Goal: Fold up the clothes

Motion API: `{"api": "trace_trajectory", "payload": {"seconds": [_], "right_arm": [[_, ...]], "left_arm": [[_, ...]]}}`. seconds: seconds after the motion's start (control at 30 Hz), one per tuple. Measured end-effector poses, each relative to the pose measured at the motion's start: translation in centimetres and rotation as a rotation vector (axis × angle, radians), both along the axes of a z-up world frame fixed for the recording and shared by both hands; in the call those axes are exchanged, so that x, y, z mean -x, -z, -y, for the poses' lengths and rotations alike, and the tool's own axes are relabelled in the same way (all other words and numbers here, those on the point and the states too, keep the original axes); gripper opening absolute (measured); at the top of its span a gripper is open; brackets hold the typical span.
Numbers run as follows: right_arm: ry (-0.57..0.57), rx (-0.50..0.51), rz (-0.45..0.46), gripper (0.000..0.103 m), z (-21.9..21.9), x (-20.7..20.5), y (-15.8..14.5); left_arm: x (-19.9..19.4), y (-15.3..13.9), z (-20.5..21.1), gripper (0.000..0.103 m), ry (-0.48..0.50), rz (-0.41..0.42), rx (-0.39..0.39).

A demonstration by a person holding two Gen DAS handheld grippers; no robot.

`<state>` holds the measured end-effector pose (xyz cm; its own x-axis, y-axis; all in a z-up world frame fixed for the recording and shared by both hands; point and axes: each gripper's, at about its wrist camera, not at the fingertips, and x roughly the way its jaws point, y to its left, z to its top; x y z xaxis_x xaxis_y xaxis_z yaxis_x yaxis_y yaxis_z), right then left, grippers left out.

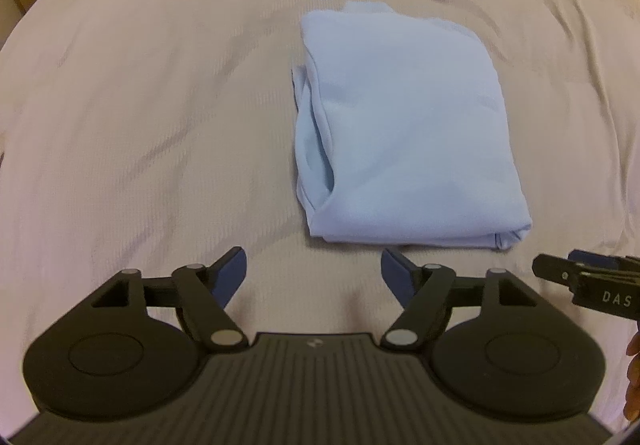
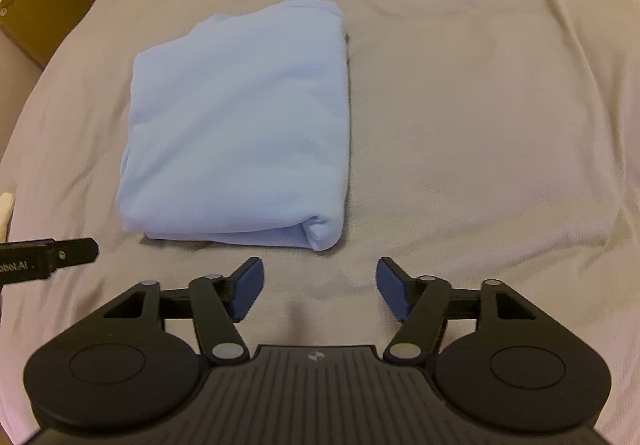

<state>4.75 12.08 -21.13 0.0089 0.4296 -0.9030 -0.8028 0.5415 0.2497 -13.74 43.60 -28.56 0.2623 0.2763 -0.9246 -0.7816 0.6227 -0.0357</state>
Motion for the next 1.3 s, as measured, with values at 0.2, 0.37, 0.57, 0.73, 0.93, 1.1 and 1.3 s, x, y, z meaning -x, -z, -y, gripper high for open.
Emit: {"api": "trace_trajectory", "payload": {"seconds": [0.2, 0.37, 0.57, 0.73, 0.93, 1.1, 1.3], "right_arm": [[0.044, -0.048, -0.089, 0.07, 0.8, -2.6, 1.3], [0.124, -0.111, -0.212, 0.07, 0.6, -5.3, 2.5], [0.19, -0.209, -0.337, 0.07, -0.8, -7.8, 3.7], [0.225, -0.242, -0.395, 0.07, -2.3, -9.3, 5.0], [0.229, -0.26, -0.407, 0.07, -3.8, -10.3, 6.1], [0.251, -0.288, -0.449, 0.07, -4.3, -11.1, 7.3], [0.281, -0.337, -0.509, 0.07, -4.8, -12.2, 8.9]], "left_arm": [[1.6, 0.5, -3.4, 0.088, -0.069, 0.189, 0.142], [3.2, 2.3, -7.4, 0.09, -0.175, 0.342, 0.27], [3.5, 5.2, -11.2, 0.092, -0.223, 0.467, 0.378], [3.1, 7.6, -13.2, 0.092, -0.234, 0.528, 0.448], [2.0, 9.4, -14.4, 0.092, -0.207, 0.576, 0.483], [1.2, 10.7, -15.4, 0.093, -0.206, 0.609, 0.519], [0.0, 12.3, -16.7, 0.093, -0.203, 0.658, 0.562]]}}
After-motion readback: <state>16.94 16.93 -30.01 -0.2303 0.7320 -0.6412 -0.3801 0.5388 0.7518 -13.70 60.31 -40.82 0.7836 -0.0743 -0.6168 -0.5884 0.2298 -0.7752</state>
